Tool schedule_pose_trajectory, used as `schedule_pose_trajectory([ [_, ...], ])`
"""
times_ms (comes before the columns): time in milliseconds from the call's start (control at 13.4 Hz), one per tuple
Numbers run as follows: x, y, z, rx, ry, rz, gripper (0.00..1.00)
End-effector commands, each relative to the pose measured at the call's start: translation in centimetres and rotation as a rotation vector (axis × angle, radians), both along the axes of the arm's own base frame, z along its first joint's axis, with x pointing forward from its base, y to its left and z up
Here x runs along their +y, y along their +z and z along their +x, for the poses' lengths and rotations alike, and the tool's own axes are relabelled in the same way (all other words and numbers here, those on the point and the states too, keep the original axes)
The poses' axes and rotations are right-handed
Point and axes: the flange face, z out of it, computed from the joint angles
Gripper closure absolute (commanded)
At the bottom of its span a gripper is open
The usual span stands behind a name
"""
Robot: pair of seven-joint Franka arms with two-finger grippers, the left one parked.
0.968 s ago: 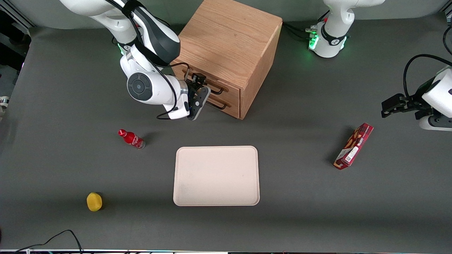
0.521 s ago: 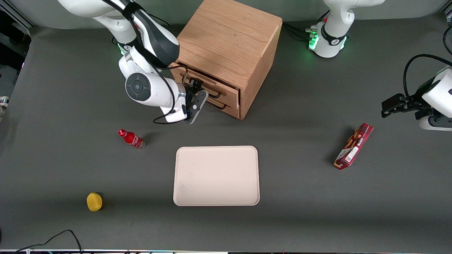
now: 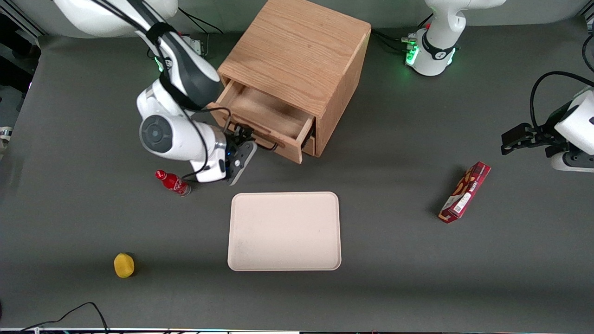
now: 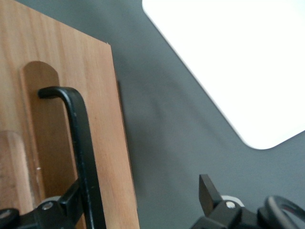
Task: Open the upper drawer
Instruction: 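Pull the upper drawer outward by its handle with the right gripper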
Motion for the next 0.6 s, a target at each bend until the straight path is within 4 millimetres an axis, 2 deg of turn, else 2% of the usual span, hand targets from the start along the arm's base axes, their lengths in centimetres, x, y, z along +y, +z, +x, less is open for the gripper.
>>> schedule_pose_trajectory([
  [0, -1.9, -0.5, 3.8, -0.04, 0.028, 0.018, 0.0],
  [298, -3.5, -1.2, 7.3, -0.103, 0.056, -0.021, 0.0],
  [447, -6.2, -1.9, 9.9, -0.108, 0.094, -0.03, 0.0],
  [521, -7.2, -1.4, 11.0, -0.114, 0.119, -0.021, 0.0],
])
